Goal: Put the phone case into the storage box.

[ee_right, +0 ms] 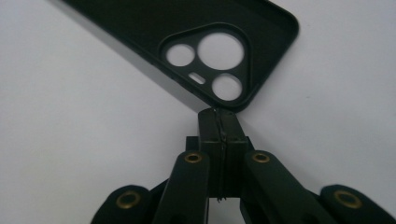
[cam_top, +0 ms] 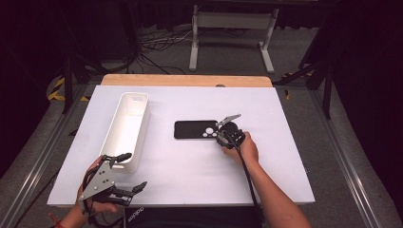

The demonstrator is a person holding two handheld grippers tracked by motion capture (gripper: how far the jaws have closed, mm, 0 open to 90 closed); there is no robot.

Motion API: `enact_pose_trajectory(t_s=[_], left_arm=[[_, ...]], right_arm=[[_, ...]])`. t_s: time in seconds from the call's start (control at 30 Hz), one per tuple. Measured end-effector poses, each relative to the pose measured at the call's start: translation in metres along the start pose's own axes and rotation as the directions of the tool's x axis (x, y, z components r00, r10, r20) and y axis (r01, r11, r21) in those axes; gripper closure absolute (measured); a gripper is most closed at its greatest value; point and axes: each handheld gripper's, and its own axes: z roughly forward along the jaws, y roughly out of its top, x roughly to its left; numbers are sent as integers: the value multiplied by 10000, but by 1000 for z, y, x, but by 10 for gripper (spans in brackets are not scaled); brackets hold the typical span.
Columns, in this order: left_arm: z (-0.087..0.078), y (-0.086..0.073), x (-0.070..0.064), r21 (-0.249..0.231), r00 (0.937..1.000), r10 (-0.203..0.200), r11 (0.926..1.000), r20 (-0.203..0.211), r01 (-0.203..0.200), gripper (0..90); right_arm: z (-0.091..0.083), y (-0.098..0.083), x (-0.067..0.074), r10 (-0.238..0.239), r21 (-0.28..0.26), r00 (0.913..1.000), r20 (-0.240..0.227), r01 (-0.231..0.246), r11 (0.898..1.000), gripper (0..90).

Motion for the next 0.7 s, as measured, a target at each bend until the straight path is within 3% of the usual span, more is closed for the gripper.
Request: enact_pose_trajectory(t_s=[0.03, 0.13, 0.47, 0.7], left_arm=[[0, 0, 0, 1, 10000, 28, 10000, -33, -28, 53], [0, 0, 0, 11, 10000, 2, 10000, -18, -2, 53], [2, 0, 1, 85, 10000, -24, 10000, 14, 23, 54], [2, 0, 2, 87, 10000, -73, 9999, 15, 73, 54]], right_arm=[[1, 1, -6, 64, 0, 9995, 294, -64, 10000, 900], [4, 3, -14, 300, -117, 9995, 140, -299, 9995, 900], [13, 14, -22, 364, -286, 9981, 500, -350, 9990, 900], [20, 23, -31, 539, -347, 9973, 500, -522, 9980, 900]])
